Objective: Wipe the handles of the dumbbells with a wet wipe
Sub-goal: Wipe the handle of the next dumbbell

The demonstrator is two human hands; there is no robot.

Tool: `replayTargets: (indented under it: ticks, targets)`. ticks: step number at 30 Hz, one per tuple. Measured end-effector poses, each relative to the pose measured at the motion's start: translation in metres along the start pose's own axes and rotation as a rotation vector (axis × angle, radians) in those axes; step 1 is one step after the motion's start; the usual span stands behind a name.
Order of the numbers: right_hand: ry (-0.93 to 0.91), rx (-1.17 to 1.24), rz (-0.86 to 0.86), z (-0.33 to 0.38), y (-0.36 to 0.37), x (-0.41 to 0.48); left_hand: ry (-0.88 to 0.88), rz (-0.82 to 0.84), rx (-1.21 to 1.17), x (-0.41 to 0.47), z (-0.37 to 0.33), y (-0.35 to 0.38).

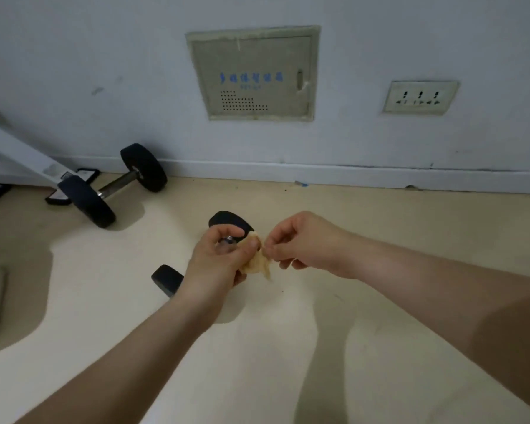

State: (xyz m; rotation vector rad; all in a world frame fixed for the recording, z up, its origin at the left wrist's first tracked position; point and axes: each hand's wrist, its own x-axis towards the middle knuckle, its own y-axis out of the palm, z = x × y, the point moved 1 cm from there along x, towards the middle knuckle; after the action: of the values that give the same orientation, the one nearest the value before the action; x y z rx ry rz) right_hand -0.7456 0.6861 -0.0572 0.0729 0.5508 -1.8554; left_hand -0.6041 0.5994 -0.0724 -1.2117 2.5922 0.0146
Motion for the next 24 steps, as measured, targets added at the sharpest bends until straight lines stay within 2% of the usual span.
replayTargets:
  ticks: [2, 4, 7, 9, 13, 17, 20, 24]
  targets:
    - [0.060, -0.010, 0.021, -0.011, 0.014, 0.004, -0.074, -0.004, -0.145, 0.003, 0.019, -0.016]
    - [0.175, 0.147, 0.053, -0.017, 0.030, 0.013, -0.153, -0.012, -0.249, 0.007, 0.042, -0.037]
    - [0.297, 0.487, 0.153, -0.016, 0.047, 0.020, -0.162, -0.034, -0.239, 0.012, 0.062, -0.048]
    - [0.251, 0.520, 0.178, -0.015, 0.070, 0.027, -0.145, -0.067, -0.202, 0.019, 0.067, -0.053]
    - [0.131, 0.539, -0.072, -0.020, 0.110, 0.036, -0.131, -0.101, -0.136, 0.034, 0.067, -0.065]
    - [0.127, 0.361, -0.056, -0.012, 0.117, 0.038, -0.163, 0.012, -0.162, 0.038, 0.060, -0.072]
    - [0.084, 0.085, -0.191, -0.006, 0.118, 0.047, -0.167, 0.033, -0.170, 0.047, 0.058, -0.075]
    - [0.158, 0.086, -0.215, -0.004, 0.100, 0.053, -0.085, 0.027, -0.074, 0.053, 0.062, -0.084]
